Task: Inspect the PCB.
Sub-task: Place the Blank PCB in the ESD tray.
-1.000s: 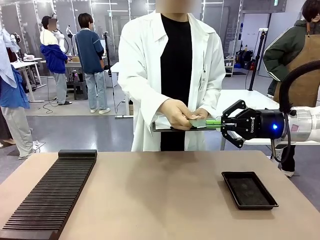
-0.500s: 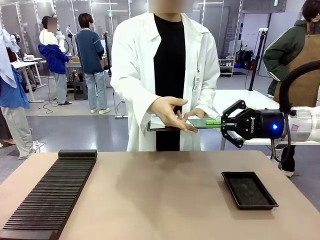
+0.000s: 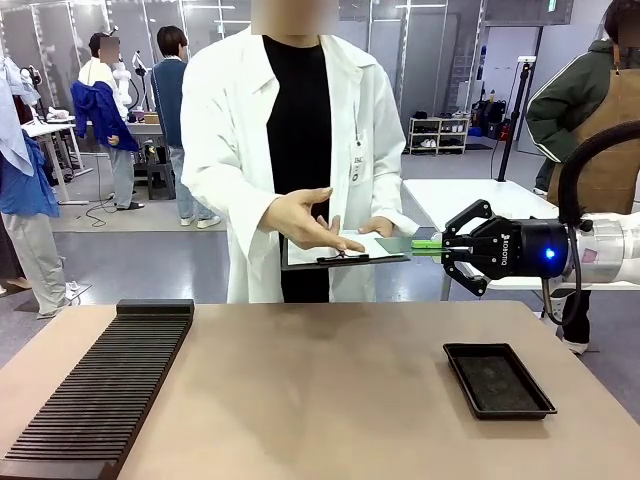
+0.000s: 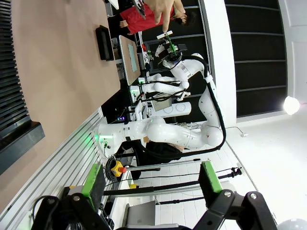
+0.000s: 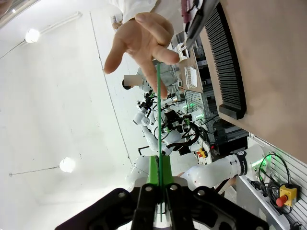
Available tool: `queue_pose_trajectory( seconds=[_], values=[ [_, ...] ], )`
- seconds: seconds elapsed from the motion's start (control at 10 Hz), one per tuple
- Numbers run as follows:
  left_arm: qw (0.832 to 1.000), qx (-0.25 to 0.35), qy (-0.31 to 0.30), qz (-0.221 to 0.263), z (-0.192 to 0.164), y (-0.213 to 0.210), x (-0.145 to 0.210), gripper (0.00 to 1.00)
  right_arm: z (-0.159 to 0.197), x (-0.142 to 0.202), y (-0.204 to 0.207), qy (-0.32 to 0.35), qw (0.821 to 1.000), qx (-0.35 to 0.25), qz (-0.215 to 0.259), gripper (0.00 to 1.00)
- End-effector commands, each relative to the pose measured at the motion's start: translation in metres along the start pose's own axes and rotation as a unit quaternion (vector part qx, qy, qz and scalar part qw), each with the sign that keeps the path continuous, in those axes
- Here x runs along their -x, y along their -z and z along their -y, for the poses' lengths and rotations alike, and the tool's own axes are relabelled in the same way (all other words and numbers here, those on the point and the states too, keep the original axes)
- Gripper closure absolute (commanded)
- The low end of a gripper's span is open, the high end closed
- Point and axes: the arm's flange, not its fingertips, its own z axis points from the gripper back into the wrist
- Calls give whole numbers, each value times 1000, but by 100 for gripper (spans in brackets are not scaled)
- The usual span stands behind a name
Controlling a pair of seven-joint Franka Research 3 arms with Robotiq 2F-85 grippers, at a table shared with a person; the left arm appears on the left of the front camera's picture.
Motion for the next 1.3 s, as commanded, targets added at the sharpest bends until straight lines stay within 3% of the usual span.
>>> queue_pose_trajectory(
  seconds=[0.0, 0.9, 1.0, 1.2],
  values=[
    [1000, -6, 3, -1, 3, -1, 1, 0, -2, 1, 1, -1, 1000, -3, -1, 100],
    [1000, -6, 3, -1, 3, -1, 1, 0, 0, 0, 0, 0, 1000, 0, 0, 97],
    [1000, -6, 3, -1, 3, -1, 1, 0, -22, 9, -8, -56, 998, -12, 4, 97],
    [1000, -6, 3, -1, 3, -1, 1, 0, -21, 13, -31, -98, 994, -10, -36, 97]
  ],
)
